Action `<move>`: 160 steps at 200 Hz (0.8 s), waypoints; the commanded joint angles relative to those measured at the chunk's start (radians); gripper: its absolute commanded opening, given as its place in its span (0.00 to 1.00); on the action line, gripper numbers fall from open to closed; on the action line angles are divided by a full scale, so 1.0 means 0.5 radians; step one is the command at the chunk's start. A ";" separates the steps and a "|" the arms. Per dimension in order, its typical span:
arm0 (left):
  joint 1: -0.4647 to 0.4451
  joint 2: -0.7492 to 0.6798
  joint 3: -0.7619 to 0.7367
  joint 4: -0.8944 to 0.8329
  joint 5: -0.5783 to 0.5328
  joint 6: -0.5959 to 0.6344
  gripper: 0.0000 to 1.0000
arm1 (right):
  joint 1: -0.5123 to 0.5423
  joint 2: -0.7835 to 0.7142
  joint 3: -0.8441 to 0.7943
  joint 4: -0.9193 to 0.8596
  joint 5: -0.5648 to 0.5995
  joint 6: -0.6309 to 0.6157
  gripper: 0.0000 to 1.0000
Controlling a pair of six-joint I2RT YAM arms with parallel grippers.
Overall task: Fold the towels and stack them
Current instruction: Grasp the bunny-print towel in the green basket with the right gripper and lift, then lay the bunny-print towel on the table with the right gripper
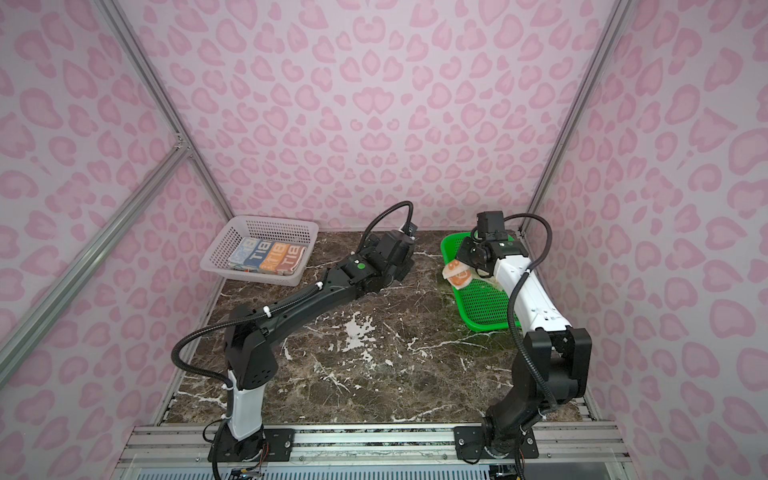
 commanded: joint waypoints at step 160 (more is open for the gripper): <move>0.292 -1.068 -1.575 -0.021 0.402 -1.289 0.97 | 0.750 0.210 -0.563 0.217 -0.129 -0.153 0.72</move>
